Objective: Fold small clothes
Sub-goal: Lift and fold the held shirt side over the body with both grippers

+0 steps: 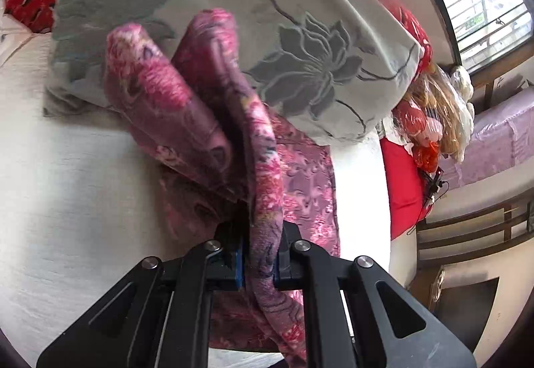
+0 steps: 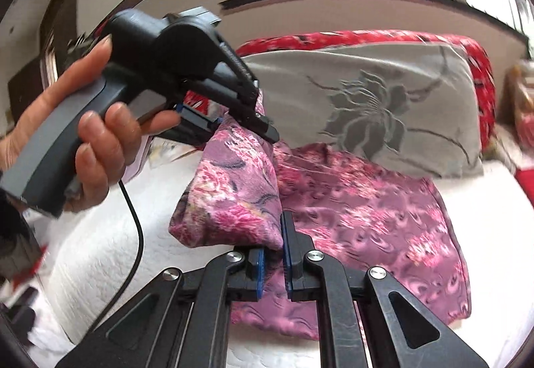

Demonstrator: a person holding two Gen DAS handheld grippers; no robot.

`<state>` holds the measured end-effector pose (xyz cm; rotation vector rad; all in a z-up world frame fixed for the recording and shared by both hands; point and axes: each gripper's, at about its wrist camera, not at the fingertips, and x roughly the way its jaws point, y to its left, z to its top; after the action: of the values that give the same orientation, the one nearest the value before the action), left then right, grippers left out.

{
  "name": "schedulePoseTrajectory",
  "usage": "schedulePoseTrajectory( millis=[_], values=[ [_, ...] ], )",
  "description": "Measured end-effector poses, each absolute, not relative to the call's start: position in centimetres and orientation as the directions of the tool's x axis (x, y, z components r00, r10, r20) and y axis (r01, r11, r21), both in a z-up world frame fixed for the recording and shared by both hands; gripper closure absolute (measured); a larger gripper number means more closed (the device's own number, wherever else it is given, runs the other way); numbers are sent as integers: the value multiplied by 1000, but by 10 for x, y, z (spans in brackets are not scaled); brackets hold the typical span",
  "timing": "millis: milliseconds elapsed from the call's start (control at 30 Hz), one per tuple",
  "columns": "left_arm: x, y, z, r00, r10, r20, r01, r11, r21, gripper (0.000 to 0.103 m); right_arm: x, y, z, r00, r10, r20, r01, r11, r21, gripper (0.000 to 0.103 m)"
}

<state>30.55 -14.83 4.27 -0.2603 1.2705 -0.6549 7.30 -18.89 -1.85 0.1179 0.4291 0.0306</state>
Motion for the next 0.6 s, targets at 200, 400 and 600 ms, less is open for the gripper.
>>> schedulePoseTrajectory(
  millis=[200,400,600],
  values=[
    [293,-194,40,124,-577,-808,341,789,-511,94,58,-233,-24,909,57,-412,43,972,230,96],
    [278,-240,28,94,-563,-821,368,786,-496,94,45,-270,-33,907,46,-419,92,948,303,96],
    [272,-281,4,49,-548,-835,360,789,-497,94,33,-304,-41,904,18,-428,152,921,359,96]
  ],
)
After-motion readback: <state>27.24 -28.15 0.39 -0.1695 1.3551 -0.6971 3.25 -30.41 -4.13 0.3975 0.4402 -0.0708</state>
